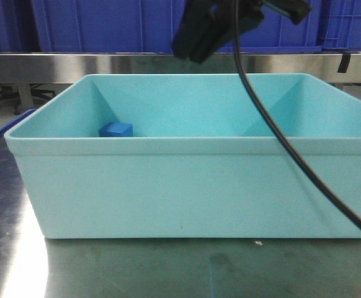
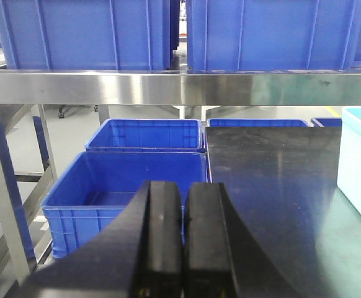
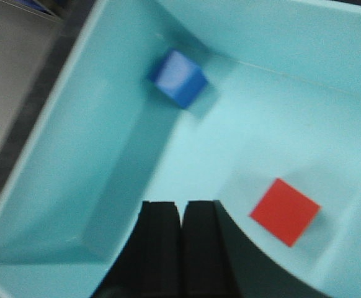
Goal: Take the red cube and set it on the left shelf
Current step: 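Lower the open right gripper into the teal bin around the red cube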
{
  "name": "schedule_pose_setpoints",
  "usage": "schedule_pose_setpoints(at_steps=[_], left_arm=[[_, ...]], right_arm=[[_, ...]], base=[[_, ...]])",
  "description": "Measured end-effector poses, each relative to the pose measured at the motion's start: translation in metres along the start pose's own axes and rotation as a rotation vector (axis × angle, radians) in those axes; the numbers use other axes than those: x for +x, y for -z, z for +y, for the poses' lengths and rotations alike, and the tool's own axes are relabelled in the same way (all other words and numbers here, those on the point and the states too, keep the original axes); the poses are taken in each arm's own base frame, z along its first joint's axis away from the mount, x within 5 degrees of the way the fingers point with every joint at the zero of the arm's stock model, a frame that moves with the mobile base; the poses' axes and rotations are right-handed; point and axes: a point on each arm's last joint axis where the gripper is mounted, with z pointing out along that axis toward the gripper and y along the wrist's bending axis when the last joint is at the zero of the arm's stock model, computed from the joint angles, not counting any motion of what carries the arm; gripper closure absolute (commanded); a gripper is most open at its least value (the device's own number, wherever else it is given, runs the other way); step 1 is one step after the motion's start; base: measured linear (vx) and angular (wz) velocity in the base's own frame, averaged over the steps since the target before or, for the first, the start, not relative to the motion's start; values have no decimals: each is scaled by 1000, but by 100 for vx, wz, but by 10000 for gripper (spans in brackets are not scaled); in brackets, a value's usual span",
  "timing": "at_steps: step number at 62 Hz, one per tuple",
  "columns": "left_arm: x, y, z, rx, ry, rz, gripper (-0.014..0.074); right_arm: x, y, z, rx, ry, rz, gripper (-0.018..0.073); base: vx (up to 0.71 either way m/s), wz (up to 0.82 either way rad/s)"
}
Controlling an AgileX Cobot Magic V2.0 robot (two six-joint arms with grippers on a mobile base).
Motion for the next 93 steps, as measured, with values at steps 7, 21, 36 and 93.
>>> schedule_pose_setpoints(at_steps=[7, 21, 36, 93], left_arm=[[0, 0, 0, 0, 0, 0, 506], [0, 0, 0, 0, 0, 0, 506], [0, 0, 0, 0, 0, 0, 506], [0, 0, 0, 0, 0, 0, 506]], right_arm=[[-9, -8, -6, 94, 6, 51, 500], [-16, -5, -7, 151, 26, 73, 363], [-13, -4, -8, 160, 19, 103, 76], [4, -90, -34, 280, -229, 269, -51]], base=[[0, 0], [0, 0], [0, 0], [0, 0]])
